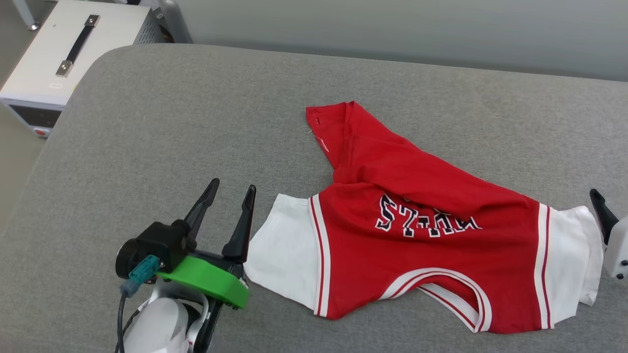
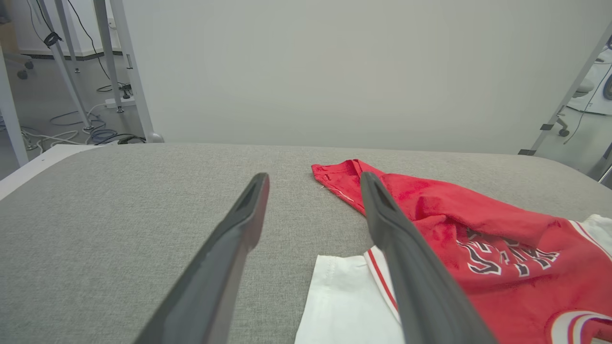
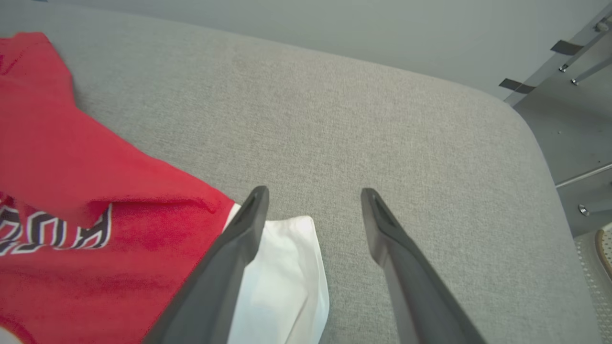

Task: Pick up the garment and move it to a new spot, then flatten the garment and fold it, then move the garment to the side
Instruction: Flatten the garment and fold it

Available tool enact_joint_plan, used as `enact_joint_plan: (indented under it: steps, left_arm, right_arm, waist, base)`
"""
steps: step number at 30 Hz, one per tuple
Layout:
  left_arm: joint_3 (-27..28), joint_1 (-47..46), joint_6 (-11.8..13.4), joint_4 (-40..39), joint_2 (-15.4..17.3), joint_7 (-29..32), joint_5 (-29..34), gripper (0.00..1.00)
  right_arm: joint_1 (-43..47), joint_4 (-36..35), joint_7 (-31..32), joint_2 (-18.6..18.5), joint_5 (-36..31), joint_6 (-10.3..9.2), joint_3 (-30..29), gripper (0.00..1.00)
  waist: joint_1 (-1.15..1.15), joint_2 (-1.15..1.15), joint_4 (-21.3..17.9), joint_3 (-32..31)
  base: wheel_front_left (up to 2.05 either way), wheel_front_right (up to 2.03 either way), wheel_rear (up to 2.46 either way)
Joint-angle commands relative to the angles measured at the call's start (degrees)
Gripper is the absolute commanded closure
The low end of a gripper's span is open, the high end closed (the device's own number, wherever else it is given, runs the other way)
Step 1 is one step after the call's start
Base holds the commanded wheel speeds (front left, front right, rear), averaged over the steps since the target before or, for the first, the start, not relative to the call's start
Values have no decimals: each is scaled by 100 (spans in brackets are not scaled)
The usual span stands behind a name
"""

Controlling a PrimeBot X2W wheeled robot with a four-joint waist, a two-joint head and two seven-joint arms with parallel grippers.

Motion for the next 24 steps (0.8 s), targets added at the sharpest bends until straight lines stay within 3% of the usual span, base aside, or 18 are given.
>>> enact_joint_plan:
  steps: [1,4,6,10,16,21,24]
  left_arm:
    - [9,95,-16,-9,39,-34,-83,0]
    - [30,189,-16,-37,70,-34,-181,0]
    - [20,278,-16,-63,94,-34,-265,0]
    - [-6,416,-16,-73,120,-34,-365,0]
    - [-53,594,-16,30,206,-34,-478,0]
    - [-137,596,-16,134,381,37,-515,0]
    - [-220,542,-16,61,527,464,-624,0]
  right_arm:
    - [145,-154,-334,99,60,-10,-24,0]
    - [367,-479,-1027,312,101,-10,-139,0]
    - [673,-822,-1708,651,70,-10,-309,0]
    - [1065,-1193,-2365,1173,-37,-10,-509,0]
    - [1507,-1486,-2760,1835,-162,-10,-579,0]
    - [1619,-1515,-2814,1968,-222,-10,-512,0]
    - [1607,-1536,-2787,1962,-225,-10,-515,0]
  waist:
    - [0,0,-176,-172]
    - [0,0,-265,-244]
    - [0,0,-342,-287]
    - [0,0,-416,-315]
    - [0,0,-519,-348]
    - [0,0,-585,-375]
    - [0,0,-622,-363]
  base:
    - [0,0,0]
    - [0,0,0]
    - [0,0,0]
    - [0,0,0]
    - [0,0,0]
    - [0,0,0]
    - [0,0,0]
